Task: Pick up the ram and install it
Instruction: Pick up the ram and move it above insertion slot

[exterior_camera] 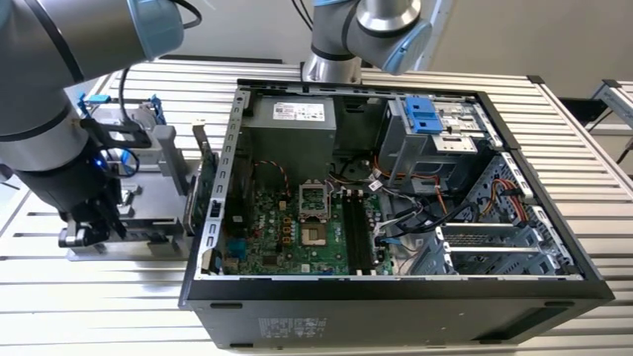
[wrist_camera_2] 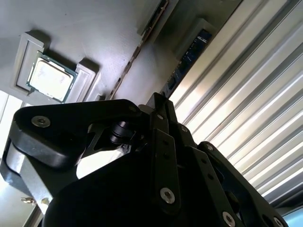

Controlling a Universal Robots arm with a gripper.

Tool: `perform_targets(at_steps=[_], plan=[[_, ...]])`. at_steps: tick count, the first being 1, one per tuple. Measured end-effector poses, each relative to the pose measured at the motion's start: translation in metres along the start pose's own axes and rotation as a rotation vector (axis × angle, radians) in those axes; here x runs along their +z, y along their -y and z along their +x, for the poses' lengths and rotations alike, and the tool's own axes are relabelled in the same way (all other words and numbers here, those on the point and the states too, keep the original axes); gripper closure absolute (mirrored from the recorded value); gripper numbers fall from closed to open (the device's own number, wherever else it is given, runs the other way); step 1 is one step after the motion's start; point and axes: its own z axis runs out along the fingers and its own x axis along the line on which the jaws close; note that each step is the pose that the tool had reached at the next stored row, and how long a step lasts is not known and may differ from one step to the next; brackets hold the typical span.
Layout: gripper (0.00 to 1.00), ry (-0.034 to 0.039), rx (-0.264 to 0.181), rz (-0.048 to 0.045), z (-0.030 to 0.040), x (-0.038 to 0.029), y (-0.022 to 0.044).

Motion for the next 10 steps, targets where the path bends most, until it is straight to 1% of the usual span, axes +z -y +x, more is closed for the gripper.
perform_targets(at_steps=[10], plan=[[1.0, 0.0001, 0.0, 0.0002, -0.0001, -0.008, -0.0001]])
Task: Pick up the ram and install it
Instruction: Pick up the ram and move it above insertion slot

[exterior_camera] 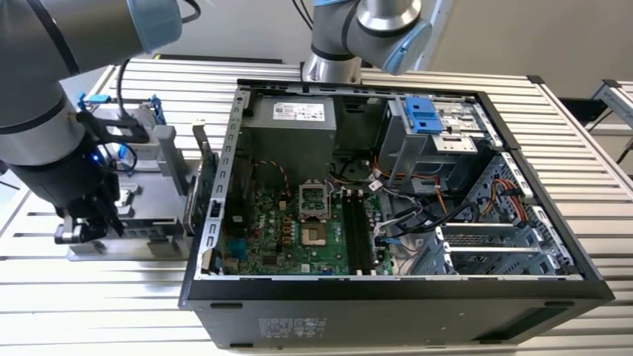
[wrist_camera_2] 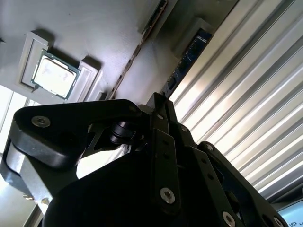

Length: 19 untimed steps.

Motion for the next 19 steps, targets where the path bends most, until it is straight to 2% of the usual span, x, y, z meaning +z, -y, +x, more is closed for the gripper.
perform_targets(at_steps=[19], plan=[[1.0, 0.0001, 0.005, 0.0002, -0.0001, -0.0092, -0.0001]])
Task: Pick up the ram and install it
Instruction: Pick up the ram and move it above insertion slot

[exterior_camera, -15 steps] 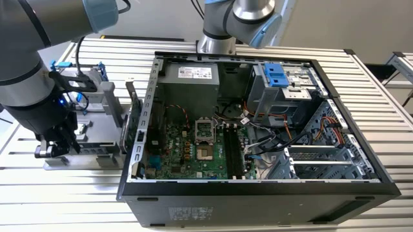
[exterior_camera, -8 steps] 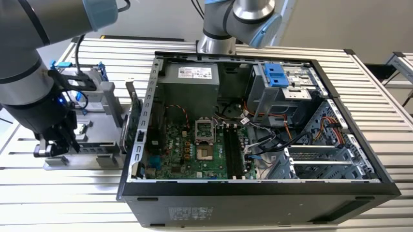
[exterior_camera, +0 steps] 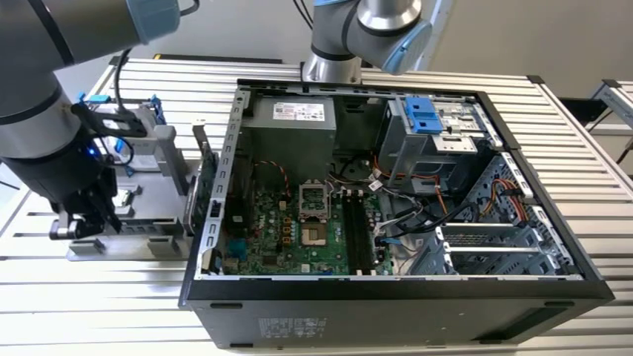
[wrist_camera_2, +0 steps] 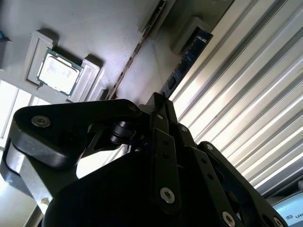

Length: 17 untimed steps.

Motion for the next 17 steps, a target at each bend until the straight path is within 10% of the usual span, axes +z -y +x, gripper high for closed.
perform_targets(at_steps=[17], plan=[[1.0, 0.0, 0.002, 0.0, -0.0002, -0.0142, -0.0001]])
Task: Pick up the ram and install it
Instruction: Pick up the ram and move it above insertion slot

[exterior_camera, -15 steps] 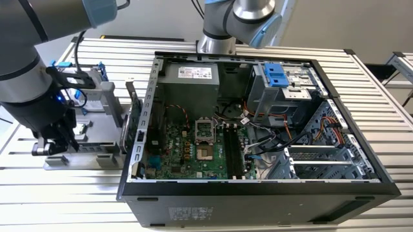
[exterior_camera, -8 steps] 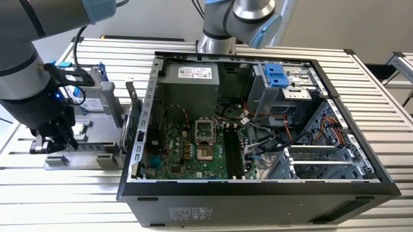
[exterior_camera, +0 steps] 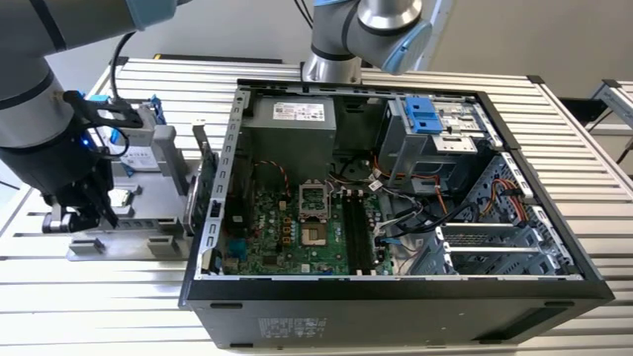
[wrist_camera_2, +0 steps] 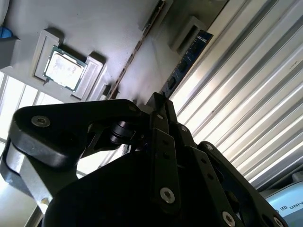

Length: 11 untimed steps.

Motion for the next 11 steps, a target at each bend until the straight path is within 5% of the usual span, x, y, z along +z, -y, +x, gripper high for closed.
perform_targets(at_steps=[11], plan=[[1.0, 0.0, 0.0, 0.0, -0.0002, -0.0148, -0.0002]])
